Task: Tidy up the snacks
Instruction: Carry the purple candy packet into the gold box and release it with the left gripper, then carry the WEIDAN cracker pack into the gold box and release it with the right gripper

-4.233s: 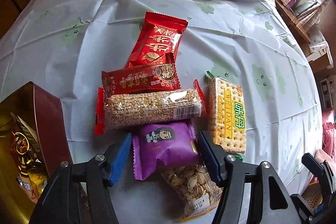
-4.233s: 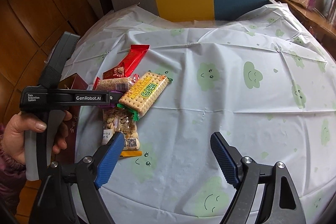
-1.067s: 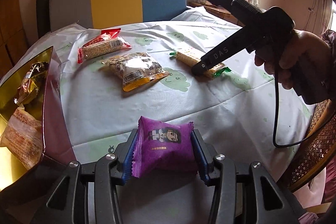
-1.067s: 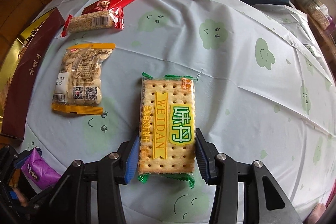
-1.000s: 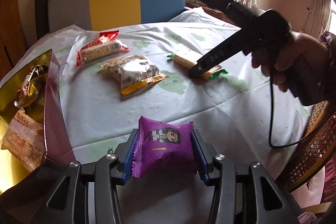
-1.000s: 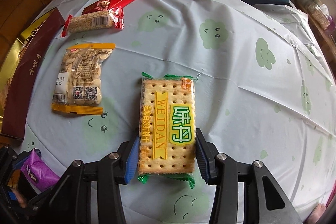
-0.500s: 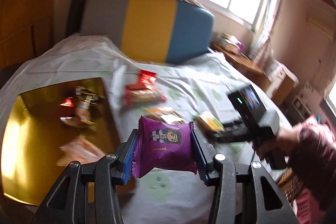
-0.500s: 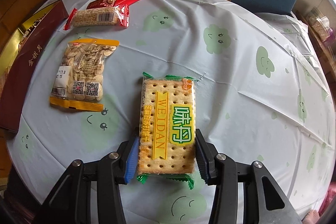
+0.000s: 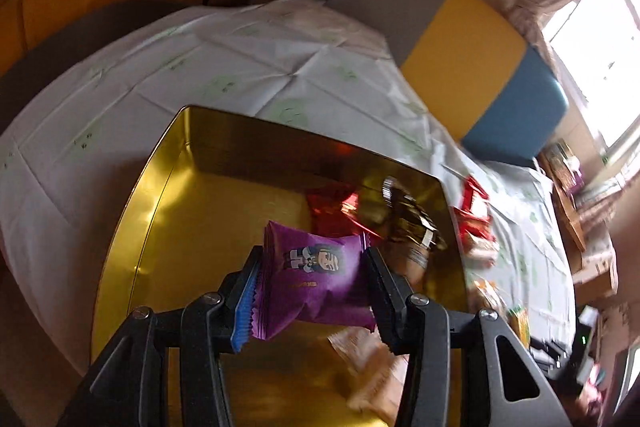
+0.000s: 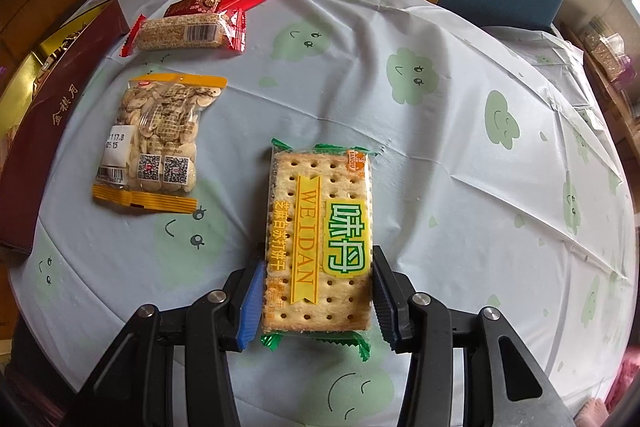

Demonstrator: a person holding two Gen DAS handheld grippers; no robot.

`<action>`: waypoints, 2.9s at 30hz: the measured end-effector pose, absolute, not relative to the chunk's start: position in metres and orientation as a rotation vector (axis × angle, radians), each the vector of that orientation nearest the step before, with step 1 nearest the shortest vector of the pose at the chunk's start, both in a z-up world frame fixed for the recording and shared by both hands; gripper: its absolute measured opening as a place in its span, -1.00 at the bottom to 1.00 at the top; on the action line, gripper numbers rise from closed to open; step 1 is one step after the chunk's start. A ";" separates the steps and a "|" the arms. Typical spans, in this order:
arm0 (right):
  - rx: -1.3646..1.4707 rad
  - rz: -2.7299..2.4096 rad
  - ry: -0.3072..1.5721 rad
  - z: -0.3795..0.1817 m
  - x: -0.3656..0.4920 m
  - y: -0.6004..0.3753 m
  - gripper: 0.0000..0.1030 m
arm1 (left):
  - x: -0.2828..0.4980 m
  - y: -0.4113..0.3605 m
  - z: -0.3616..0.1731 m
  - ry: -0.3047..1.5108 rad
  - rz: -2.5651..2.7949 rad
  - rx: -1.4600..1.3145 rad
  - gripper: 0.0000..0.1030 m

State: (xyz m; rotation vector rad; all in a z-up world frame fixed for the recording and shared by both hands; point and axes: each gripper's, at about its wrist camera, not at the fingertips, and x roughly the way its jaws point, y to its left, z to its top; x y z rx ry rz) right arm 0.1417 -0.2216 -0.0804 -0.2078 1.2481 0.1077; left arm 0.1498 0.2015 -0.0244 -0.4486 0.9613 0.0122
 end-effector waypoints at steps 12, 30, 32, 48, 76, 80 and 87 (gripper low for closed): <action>-0.205 0.106 1.250 -0.081 0.145 -0.223 -0.07 | 0.212 0.203 -0.055 1.022 0.072 -0.453 -0.04; -0.203 0.103 1.248 -0.081 0.144 -0.224 -0.07 | 0.224 0.206 -0.068 1.040 0.115 -0.439 0.41; -0.202 0.104 1.248 -0.081 0.144 -0.224 -0.07 | 0.221 0.210 -0.063 1.031 0.126 -0.438 0.42; -0.239 0.094 1.229 -0.079 0.138 -0.216 -0.07 | 0.095 0.122 0.015 0.730 -0.040 -0.092 0.40; -0.261 0.088 1.210 -0.078 0.135 -0.213 -0.07 | -0.016 -0.052 -0.077 0.862 -0.584 0.292 -0.33; -0.259 0.090 1.205 -0.078 0.134 -0.214 -0.08 | -0.017 -0.048 -0.083 0.835 -0.586 0.279 -0.34; -0.234 0.075 1.208 -0.075 0.131 -0.216 -0.08 | -0.013 -0.036 -0.088 0.807 -0.611 0.175 -0.34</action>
